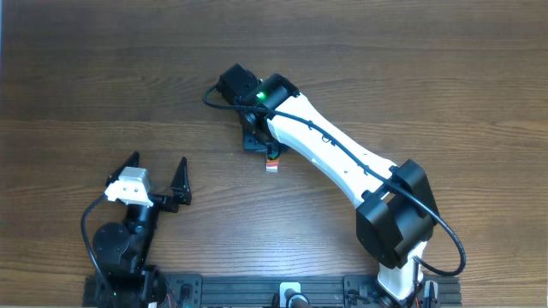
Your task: Stack Cubes
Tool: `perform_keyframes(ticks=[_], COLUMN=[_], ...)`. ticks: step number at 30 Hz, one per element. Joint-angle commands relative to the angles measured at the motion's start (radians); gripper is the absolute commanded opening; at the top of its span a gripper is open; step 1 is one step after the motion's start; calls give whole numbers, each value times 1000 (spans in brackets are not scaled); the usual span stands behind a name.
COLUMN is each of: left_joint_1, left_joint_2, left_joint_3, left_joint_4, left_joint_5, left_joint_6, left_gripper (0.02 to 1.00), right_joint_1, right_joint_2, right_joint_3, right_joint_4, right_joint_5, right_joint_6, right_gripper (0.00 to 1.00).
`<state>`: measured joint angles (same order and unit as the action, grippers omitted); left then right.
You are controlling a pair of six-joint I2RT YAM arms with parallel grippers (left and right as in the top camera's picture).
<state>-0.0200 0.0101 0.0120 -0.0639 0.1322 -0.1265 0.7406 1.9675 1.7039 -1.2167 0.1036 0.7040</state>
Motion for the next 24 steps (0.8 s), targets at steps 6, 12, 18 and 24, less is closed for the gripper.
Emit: perform_keyframes(ticks=[6, 12, 18, 24], left_joint_1=[5, 5, 5, 5], left_joint_2=[-7, -7, -7, -7], left_joint_3=[-6, -6, -6, -6], left_joint_4=[0, 0, 0, 0], left_joint_5=[13, 13, 13, 13], left_joint_6=[14, 14, 14, 15], left_gripper=[1000, 1000, 1000, 1000], right_joint_1=[6, 6, 6, 6], right_joint_2=[15, 15, 15, 15], right_joint_3=[-11, -32, -48, -49], right_joint_4=[6, 26, 35, 35], right_joint_5=[-2, -2, -2, -2], right_joint_6=[6, 10, 14, 14], right_gripper=[12, 16, 106, 386])
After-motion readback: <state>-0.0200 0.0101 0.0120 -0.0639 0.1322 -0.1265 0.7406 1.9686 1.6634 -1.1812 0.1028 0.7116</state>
